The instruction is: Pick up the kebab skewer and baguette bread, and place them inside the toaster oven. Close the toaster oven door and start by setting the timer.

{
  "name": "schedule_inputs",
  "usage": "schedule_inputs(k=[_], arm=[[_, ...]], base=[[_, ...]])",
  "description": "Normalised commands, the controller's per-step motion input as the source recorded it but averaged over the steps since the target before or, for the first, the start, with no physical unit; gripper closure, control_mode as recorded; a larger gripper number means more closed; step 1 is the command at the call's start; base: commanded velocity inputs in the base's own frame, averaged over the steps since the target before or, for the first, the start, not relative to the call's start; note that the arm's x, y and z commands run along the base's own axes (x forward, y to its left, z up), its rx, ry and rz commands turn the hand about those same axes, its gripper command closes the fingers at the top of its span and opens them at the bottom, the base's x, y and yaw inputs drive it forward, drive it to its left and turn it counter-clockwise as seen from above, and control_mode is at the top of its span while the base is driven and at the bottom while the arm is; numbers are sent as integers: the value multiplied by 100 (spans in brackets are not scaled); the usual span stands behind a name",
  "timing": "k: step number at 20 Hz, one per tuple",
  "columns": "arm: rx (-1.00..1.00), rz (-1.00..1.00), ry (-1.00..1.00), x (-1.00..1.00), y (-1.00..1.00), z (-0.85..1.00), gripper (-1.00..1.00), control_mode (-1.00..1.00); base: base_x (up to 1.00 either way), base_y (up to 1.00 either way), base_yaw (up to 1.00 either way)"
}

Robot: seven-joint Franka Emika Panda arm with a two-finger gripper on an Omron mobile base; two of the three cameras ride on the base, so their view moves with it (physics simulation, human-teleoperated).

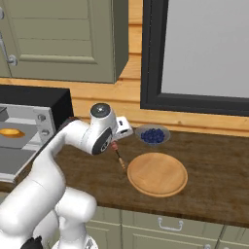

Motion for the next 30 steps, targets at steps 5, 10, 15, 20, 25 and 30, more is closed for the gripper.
schedule_inputs(k=[5,10,15,20,25,30], arm=[[-3,5,-1,-27,55,70,100,-100],[-5,27,-8,0,64,27,100,-100],[-13,35,-6,-2,91,9,100,-100],[-17,24,0,-6,100,23,100,-100],[-20,12,0,-5,100,28,100,-100],[-23,5,0,0,100,4,100,-100]], base=[[0,0,0],[0,0,0],[0,0,0],[0,0,0],[0,0,0],[0,0,0]])
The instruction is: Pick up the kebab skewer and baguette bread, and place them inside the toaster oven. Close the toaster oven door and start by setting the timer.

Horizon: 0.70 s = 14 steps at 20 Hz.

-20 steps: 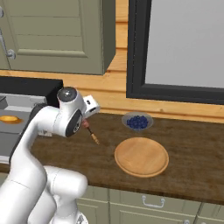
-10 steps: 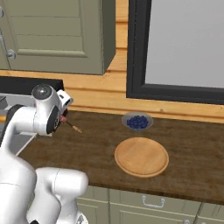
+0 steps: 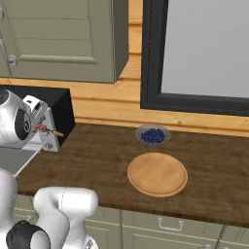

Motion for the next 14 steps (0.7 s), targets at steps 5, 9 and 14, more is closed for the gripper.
schedule_inputs(k=[5,9,14], arm=[[-7,3,0,0,100,12,100,-100],[0,7,-1,1,89,5,100,-100],[0,1,0,2,80,1,100,-100]], base=[[0,0,0],[0,0,0],[0,0,0]])
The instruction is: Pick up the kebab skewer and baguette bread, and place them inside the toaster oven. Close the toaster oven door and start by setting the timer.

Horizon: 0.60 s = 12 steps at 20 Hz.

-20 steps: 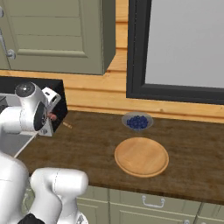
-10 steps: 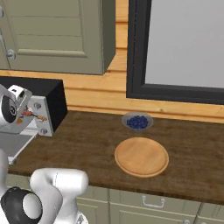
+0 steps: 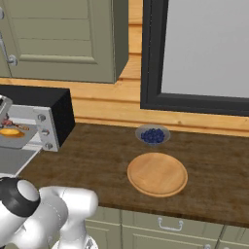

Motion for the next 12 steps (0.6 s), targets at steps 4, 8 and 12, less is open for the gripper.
schedule_inputs(k=[4,8,12], arm=[[0,0,0,3,66,0,100,-100],[0,2,0,3,56,-10,100,-100],[0,8,5,19,40,-12,100,-100]], base=[[0,0,0],[0,0,0],[0,0,0]])
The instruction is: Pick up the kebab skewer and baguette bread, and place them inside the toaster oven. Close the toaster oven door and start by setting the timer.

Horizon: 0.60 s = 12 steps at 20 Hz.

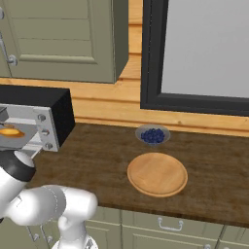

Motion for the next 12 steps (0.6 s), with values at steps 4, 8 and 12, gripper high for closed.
schedule_inputs(k=[4,8,12], arm=[[1,10,14,7,28,-13,100,-100],[3,3,5,9,0,-45,100,-100],[0,2,0,12,0,-59,100,-100]], base=[[0,0,0],[0,0,0],[0,0,0]])
